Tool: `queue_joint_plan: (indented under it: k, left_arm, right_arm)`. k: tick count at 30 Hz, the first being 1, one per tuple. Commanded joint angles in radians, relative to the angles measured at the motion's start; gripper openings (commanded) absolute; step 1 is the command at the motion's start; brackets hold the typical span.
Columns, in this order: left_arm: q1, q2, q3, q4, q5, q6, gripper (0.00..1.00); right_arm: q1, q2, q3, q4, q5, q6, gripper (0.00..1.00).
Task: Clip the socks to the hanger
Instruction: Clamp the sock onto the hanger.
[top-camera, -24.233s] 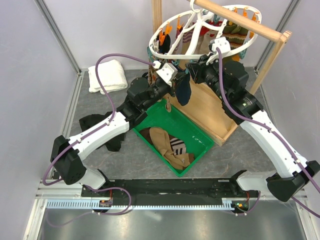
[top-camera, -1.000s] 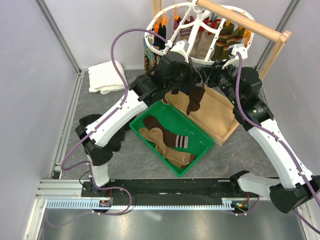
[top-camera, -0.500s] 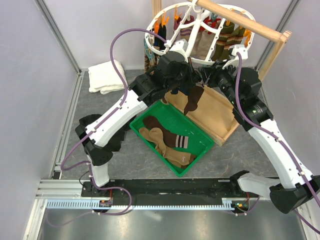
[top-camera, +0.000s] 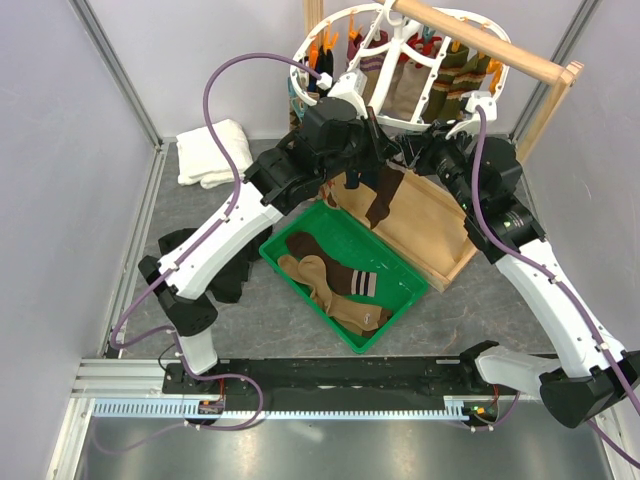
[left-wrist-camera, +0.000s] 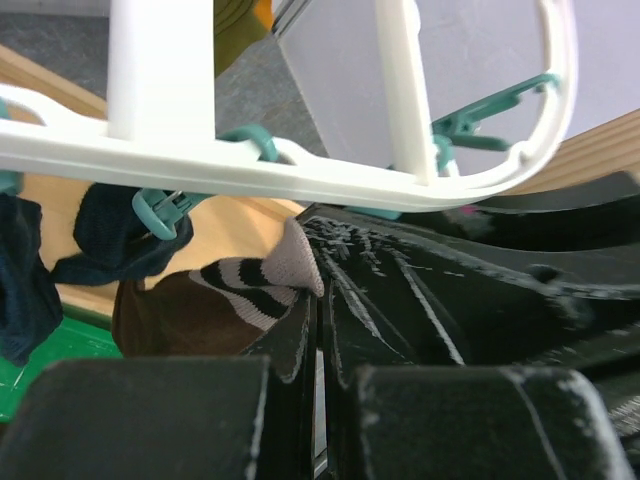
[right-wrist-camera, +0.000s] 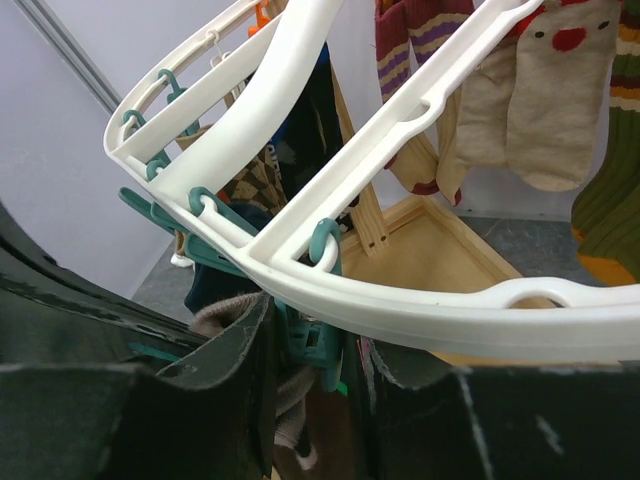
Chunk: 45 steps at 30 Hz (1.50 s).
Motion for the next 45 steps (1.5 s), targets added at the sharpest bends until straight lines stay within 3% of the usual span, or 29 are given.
queue_joint_plan:
  k: [1,6,15,21,24,30,33,39,45]
  left_arm:
    - [-0.002,-0.056,-0.001,0.093,0.019,-0.042,0.02]
    - [-0.003,-0.050,-0.010,0.093,0.027,-0.043,0.02]
    - [-0.003,-0.054,-0.031,0.096,0.016,-0.031,0.02]
    - [-0.003,-0.062,-0.048,0.105,-0.001,-0.026,0.06]
    - [-0.002,-0.068,-0.062,0.115,-0.007,-0.022,0.12]
    - [-0.002,-0.119,-0.143,0.179,-0.018,-0.006,0.44]
    - [-0.002,-0.163,-0.206,0.240,-0.030,0.014,0.54]
    - [-0.002,-0.261,-0.339,0.373,-0.064,0.075,0.68]
    - [-0.002,-0.391,-0.537,0.573,-0.081,0.184,0.74]
  right_arm:
    - [0.009,0.005,-0.026,-0.079,-0.025,0.048,0.00]
    - [0.009,-0.004,-0.018,-0.073,-0.027,0.055,0.00]
    - [0.009,-0.027,0.002,-0.073,-0.027,0.075,0.49]
    - [0.007,-0.037,0.017,-0.074,-0.025,0.081,0.67]
    - [0.007,-0.048,0.026,-0.084,-0.027,0.083,0.73]
    - [0.009,-0.076,0.069,-0.110,-0.051,0.069,0.81]
    - [0.007,-0.086,0.092,-0.119,-0.077,0.065,0.84]
    - [0.009,-0.077,0.146,-0.134,-0.179,0.071,0.91]
    - [0.007,-0.065,0.187,-0.148,-0.252,0.066,0.94]
